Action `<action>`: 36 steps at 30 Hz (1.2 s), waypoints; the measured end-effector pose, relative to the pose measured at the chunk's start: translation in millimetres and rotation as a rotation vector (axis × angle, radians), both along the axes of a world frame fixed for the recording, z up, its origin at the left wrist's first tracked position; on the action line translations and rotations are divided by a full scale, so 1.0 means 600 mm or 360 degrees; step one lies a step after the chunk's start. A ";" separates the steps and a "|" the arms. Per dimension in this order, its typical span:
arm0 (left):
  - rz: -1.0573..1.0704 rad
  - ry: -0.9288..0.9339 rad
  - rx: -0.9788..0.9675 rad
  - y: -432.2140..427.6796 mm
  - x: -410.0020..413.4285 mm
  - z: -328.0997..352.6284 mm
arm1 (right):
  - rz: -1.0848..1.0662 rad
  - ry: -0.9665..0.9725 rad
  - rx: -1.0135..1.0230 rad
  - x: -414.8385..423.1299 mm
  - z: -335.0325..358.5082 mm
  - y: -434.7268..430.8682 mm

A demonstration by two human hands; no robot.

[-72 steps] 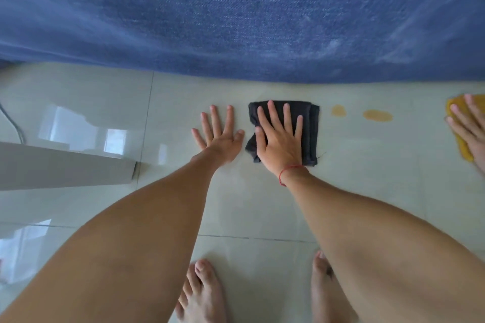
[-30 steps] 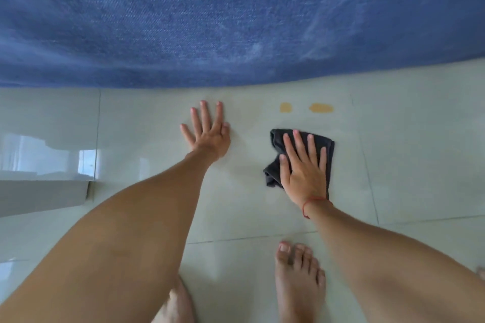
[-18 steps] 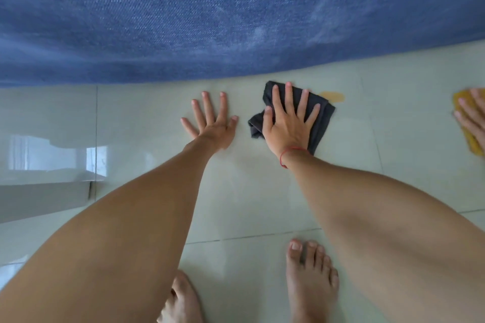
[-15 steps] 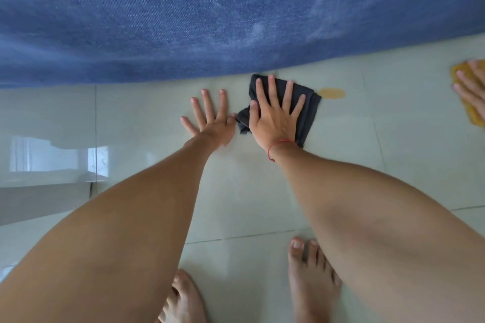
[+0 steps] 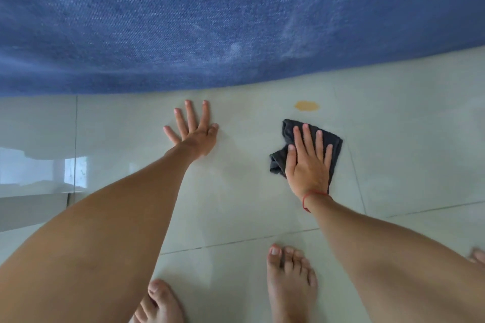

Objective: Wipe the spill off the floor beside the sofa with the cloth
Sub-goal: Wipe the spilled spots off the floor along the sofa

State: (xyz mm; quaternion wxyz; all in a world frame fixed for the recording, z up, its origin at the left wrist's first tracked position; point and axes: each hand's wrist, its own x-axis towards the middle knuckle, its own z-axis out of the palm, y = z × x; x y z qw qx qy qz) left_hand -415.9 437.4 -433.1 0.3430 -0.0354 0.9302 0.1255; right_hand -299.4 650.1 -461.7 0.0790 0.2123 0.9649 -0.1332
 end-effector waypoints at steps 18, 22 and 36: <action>0.0011 -0.0062 -0.0013 0.001 -0.007 0.002 | 0.0054 0.0119 0.0018 -0.096 -0.006 -0.094; -0.0016 -0.0060 -0.0052 0.000 -0.007 0.000 | 0.0465 0.0121 0.0013 -0.021 -0.008 -0.041; 0.0012 -0.0014 -0.0005 -0.001 -0.003 -0.011 | -0.0129 0.0022 -0.0018 -0.158 -0.003 -0.040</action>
